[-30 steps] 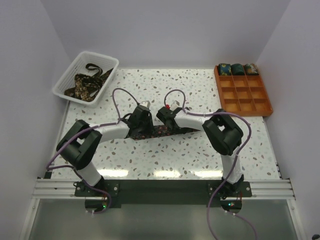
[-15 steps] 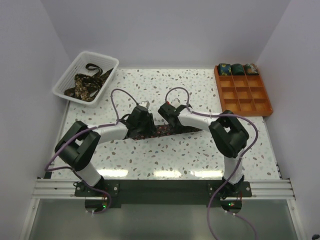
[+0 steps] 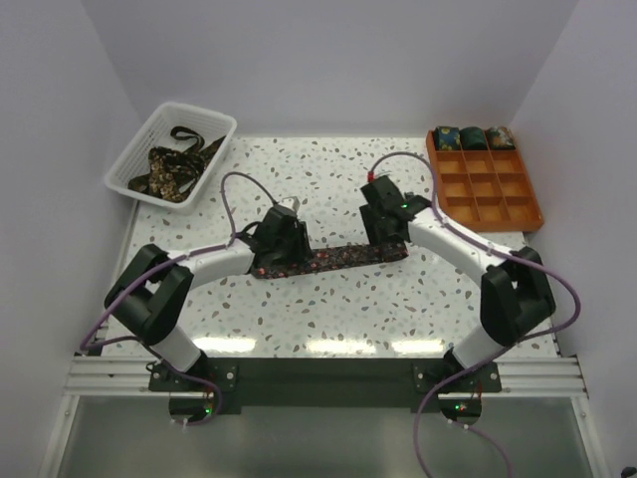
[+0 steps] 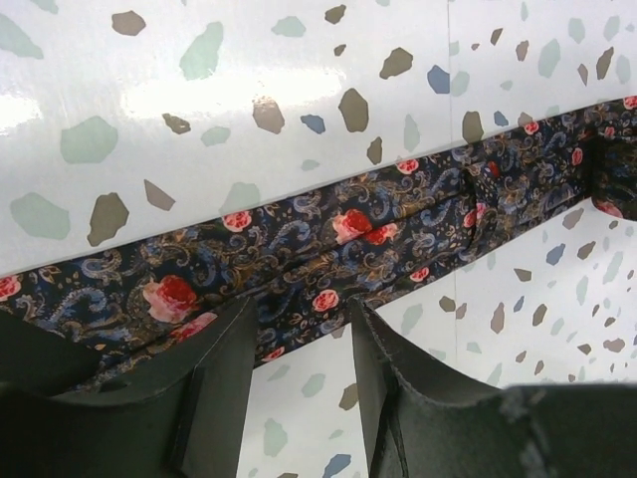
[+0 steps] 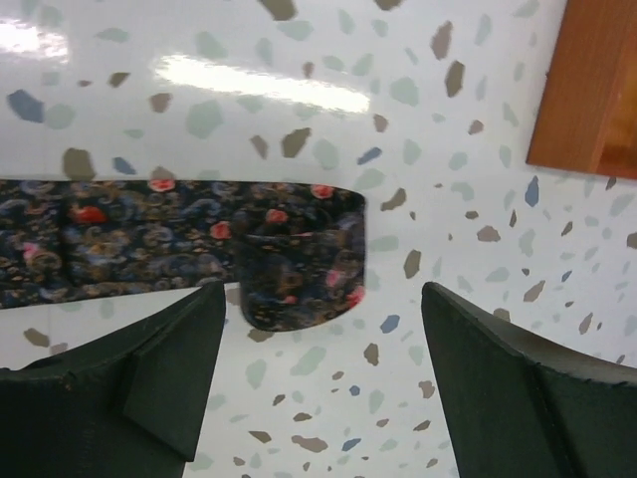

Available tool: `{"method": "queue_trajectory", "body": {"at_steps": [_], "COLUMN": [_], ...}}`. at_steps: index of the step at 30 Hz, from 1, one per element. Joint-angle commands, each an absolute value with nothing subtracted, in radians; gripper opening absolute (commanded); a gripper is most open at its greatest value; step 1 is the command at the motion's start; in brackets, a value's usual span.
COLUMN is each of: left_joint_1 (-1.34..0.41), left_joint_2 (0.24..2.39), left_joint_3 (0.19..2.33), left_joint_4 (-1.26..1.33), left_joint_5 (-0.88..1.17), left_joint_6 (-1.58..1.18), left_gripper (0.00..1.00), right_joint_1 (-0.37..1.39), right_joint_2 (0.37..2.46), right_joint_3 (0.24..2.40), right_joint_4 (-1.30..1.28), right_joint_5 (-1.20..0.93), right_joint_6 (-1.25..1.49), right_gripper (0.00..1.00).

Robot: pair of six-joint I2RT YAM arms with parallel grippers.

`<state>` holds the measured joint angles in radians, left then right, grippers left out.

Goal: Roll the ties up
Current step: Roll the tie

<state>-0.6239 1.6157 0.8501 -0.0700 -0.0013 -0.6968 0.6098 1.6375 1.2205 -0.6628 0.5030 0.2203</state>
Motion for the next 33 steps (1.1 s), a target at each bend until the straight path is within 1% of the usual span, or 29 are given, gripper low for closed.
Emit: {"method": "queue_trajectory", "body": {"at_steps": [1, 5, 6, 9, 12, 15, 17, 20, 26, 32, 33], "left_joint_1": [-0.647, -0.707, -0.712, -0.712, -0.686, -0.661, -0.644, -0.615, -0.583, -0.578, -0.578], "left_joint_2": [1.592, 1.629, 1.632, 1.615, 1.611, 1.611, 1.615, 1.649, 1.719, 1.790, 1.795], "left_joint_3": [0.896, 0.934, 0.940, 0.907, 0.891, 0.900, 0.916, 0.951, 1.022, 1.061, 1.060], "left_joint_4": [-0.071, -0.080, -0.089, -0.077, -0.078, -0.084, -0.092, -0.106, -0.127, -0.149, -0.149], "left_joint_5": [-0.005, 0.009, 0.003, -0.049, -0.051, -0.057, -0.063, -0.052, -0.051, -0.038, -0.038], "left_joint_6": [-0.713, -0.727, -0.732, -0.742, -0.729, -0.700, -0.683, -0.644, -0.591, -0.566, -0.565], "left_gripper": [0.48, 0.48, 0.47, 0.45, 0.45, 0.45, 0.46, 0.46, 0.42, 0.34, 0.31], "right_joint_1": [0.502, 0.385, 0.387, 0.397, 0.474, 0.549, 0.601, 0.635, 0.658, 0.661, 0.661], "right_joint_2": [1.511, 1.477, 1.471, 1.445, 1.472, 1.552, 1.592, 1.663, 1.758, 1.781, 1.781], "right_joint_3": [1.146, 1.092, 1.089, 1.097, 1.118, 1.170, 1.184, 1.210, 1.227, 1.227, 1.229], "right_joint_4": [-0.595, -0.569, -0.571, -0.558, -0.581, -0.618, -0.627, -0.646, -0.653, -0.646, -0.646], "right_joint_5": [0.333, 0.223, 0.209, 0.154, 0.268, 0.403, 0.498, 0.587, 0.655, 0.676, 0.680], "right_joint_6": [0.225, 0.250, 0.241, 0.198, 0.163, 0.158, 0.163, 0.187, 0.189, 0.195, 0.195], "right_gripper": [0.82, 0.79, 0.77, 0.77, 0.80, 0.82, 0.83, 0.83, 0.83, 0.83, 0.83]}}
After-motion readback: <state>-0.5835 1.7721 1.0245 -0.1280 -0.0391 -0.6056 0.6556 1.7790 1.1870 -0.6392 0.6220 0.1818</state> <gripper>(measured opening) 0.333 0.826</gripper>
